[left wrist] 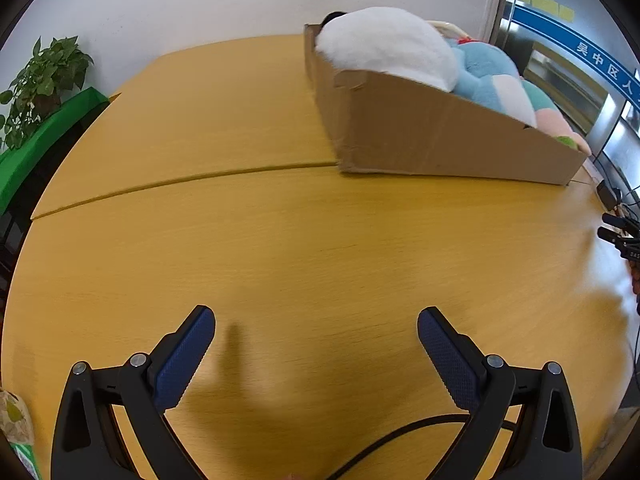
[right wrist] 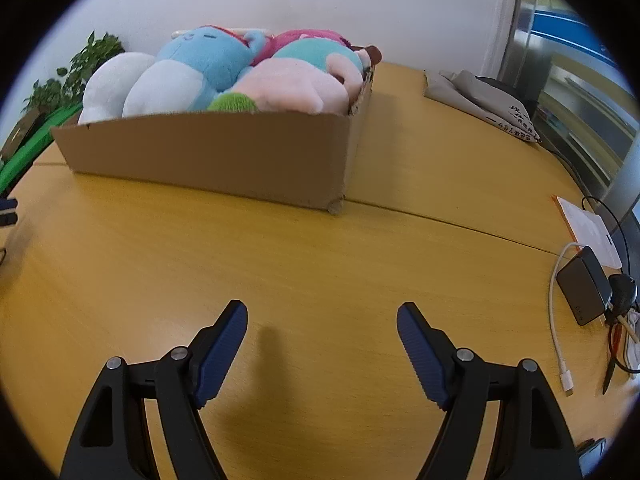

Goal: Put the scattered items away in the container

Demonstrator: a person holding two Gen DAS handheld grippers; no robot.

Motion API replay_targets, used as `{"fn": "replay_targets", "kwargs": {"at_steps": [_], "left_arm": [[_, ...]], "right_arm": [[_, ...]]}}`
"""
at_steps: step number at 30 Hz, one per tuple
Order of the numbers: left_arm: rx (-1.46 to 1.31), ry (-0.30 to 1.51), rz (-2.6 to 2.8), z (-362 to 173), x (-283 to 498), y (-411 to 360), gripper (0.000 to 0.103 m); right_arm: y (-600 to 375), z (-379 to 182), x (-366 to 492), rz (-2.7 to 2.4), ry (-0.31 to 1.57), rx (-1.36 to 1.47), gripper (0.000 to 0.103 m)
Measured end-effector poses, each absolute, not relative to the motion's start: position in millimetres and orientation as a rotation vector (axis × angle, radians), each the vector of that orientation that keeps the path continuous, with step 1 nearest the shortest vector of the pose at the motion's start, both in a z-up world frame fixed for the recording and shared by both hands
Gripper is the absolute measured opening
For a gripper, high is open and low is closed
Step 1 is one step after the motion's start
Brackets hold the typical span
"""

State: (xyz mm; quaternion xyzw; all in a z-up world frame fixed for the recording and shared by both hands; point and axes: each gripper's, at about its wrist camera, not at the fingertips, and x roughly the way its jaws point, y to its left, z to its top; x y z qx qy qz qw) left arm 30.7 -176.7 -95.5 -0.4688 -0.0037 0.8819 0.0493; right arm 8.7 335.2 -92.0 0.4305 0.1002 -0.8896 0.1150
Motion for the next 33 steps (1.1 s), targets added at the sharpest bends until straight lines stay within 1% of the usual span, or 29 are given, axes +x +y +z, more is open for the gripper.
{"fn": "replay_targets", "kwargs": {"at_steps": [2, 3, 5, 6, 9, 10, 18, 21, 33], "left_arm": [[-1.457, -0.017, 2.679, -106, 30, -194, 0.103], [-1.438, 0.009, 2.677, -109, 31, -198, 0.103], [-1.389, 0.124, 2.649, -114, 38, -198, 0.103], [-1.367, 0.136, 2.622, -115, 40, -198, 0.103], [-1.307, 0.178, 2.576, -119, 43, -199, 0.103], [-1.299, 0.181, 2.565, -120, 43, -200, 0.103], [-1.295, 0.197, 2.541, -122, 30, -203, 0.103], [-1.303, 0.195, 2.537, -113, 25, -213, 0.103], [-1.306, 0.191, 2.538, -112, 23, -219, 0.103]], "right_arm": [[343, -100, 11, -2.561, 0.309, 1.266, 0.079], [346, -100, 14, -2.546, 0.291, 1.246, 0.080], [350, -102, 18, -2.507, 0.277, 1.222, 0.081], [350, -102, 20, -2.483, 0.269, 1.215, 0.083], [343, -106, 21, -2.399, 0.312, 1.212, 0.100], [341, -106, 19, -2.377, 0.326, 1.205, 0.103], [350, -112, -8, -2.307, 0.358, 1.178, 0.103], [354, -111, -14, -2.290, 0.368, 1.171, 0.103], [358, -109, -22, -2.288, 0.371, 1.167, 0.103]]}}
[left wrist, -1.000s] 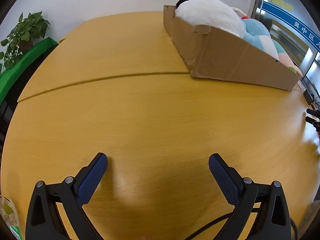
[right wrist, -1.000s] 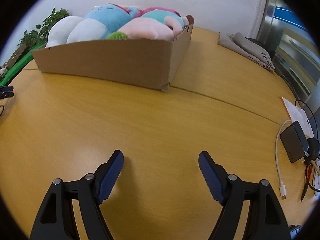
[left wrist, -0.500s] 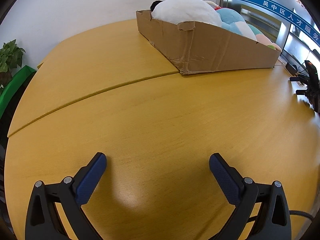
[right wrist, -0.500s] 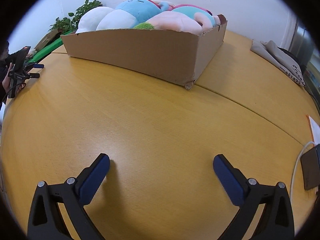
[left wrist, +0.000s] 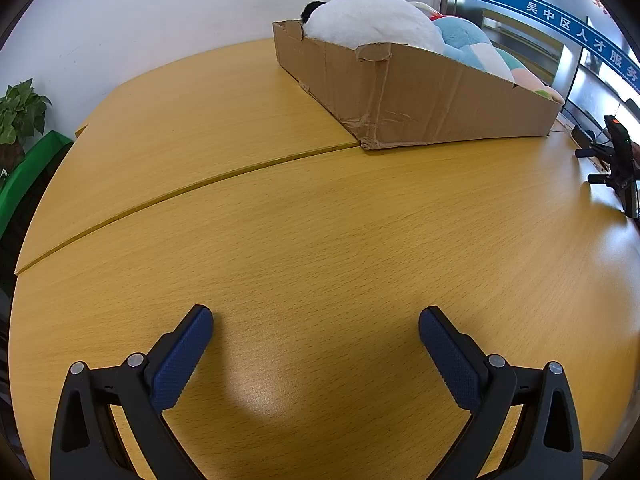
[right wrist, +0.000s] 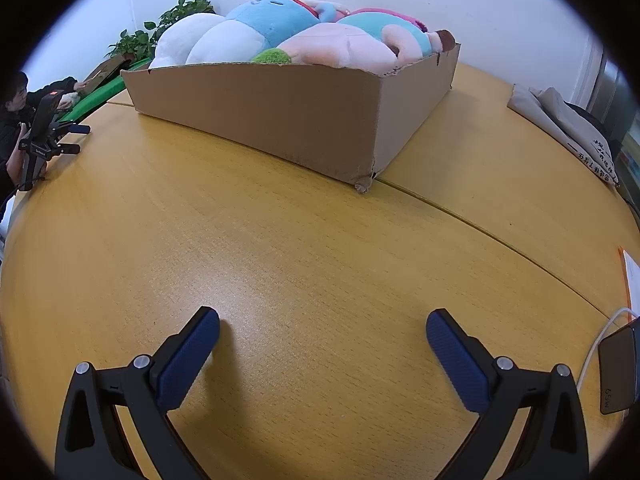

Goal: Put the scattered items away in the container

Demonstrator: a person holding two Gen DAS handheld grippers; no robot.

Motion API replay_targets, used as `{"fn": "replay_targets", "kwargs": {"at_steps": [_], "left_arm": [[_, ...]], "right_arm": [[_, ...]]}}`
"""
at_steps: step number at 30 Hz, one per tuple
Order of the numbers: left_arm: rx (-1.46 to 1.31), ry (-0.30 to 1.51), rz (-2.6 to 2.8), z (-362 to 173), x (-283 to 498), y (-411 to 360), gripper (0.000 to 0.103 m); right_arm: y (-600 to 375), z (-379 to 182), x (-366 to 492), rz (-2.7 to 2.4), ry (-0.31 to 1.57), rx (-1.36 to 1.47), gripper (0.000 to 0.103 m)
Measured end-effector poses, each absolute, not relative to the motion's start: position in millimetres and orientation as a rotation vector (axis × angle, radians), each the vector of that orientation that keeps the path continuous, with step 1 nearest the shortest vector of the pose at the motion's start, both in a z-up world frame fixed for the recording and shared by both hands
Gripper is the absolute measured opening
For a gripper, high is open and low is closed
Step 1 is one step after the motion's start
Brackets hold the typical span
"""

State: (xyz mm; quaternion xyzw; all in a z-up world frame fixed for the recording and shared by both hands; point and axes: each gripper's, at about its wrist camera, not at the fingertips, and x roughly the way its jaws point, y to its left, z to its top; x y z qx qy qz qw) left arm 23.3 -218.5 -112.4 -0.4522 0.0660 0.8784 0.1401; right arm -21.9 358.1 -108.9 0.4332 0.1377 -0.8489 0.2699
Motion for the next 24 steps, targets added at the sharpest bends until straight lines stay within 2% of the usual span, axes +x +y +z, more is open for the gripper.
{"fn": "replay_targets", "kwargs": {"at_steps": [24], "left_arm": [[-1.304, 0.193, 2.537, -111.4, 21.2, -222.1, 0.103]], "right_arm": [[356.9, -109.1, -22.9, -2.290, 0.372, 1.166, 0.103]]}}
